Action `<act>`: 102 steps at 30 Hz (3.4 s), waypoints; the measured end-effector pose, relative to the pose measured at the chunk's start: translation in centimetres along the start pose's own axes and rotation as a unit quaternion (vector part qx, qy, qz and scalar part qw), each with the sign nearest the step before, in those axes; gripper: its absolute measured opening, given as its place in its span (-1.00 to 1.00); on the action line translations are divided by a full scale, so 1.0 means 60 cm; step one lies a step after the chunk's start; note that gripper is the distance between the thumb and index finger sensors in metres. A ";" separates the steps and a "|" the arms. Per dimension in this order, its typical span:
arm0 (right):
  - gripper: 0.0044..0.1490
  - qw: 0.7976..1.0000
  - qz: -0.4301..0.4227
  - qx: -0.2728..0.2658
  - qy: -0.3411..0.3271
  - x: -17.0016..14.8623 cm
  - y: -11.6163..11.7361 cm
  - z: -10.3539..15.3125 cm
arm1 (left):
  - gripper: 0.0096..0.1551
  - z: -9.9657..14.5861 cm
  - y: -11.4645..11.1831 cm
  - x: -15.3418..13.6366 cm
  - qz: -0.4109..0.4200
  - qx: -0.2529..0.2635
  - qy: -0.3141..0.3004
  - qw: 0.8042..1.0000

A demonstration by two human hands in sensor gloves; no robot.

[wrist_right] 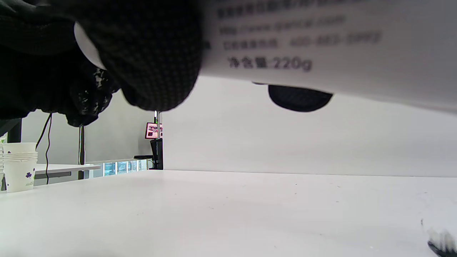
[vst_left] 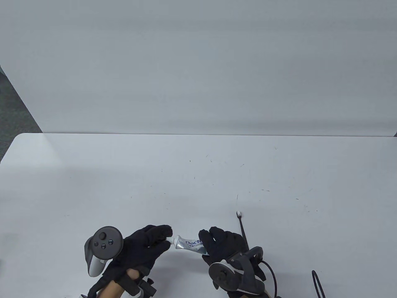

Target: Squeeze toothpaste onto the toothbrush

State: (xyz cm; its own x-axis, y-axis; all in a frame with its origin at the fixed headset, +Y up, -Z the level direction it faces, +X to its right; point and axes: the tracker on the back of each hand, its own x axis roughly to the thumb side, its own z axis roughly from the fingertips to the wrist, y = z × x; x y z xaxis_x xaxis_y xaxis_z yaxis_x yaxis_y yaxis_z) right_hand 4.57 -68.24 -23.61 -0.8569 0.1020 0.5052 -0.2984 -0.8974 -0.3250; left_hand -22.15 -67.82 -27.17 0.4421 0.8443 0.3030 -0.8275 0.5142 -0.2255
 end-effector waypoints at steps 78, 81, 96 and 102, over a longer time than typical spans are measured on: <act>-0.17 1.000 -0.021 0.010 -0.004 0.002 -0.004 -0.001 | -0.23 -0.004 -0.018 -0.020 0.009 -0.008 0.031 0.999; -0.18 1.000 -0.008 0.020 -0.015 0.008 0.000 0.000 | -0.44 -0.005 -0.018 -0.020 -0.007 -0.005 0.040 0.999; -0.14 0.961 -0.262 0.034 0.080 -0.053 0.004 -0.008 | -0.39 0.011 0.043 -0.050 0.092 0.124 0.073 0.985; -0.25 0.941 -0.276 0.069 0.182 -0.067 0.047 -0.038 | -0.39 0.012 0.059 -0.056 0.095 0.129 0.079 0.984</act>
State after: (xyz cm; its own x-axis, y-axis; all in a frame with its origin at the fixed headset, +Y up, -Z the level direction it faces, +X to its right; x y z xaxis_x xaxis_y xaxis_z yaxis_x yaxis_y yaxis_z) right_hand 6.22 -70.17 -28.39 -0.6825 0.6867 0.2504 -0.7044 -0.7093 0.0252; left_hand -26.85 -68.96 -28.31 0.3015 0.9452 0.1253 -0.9520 0.3058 -0.0160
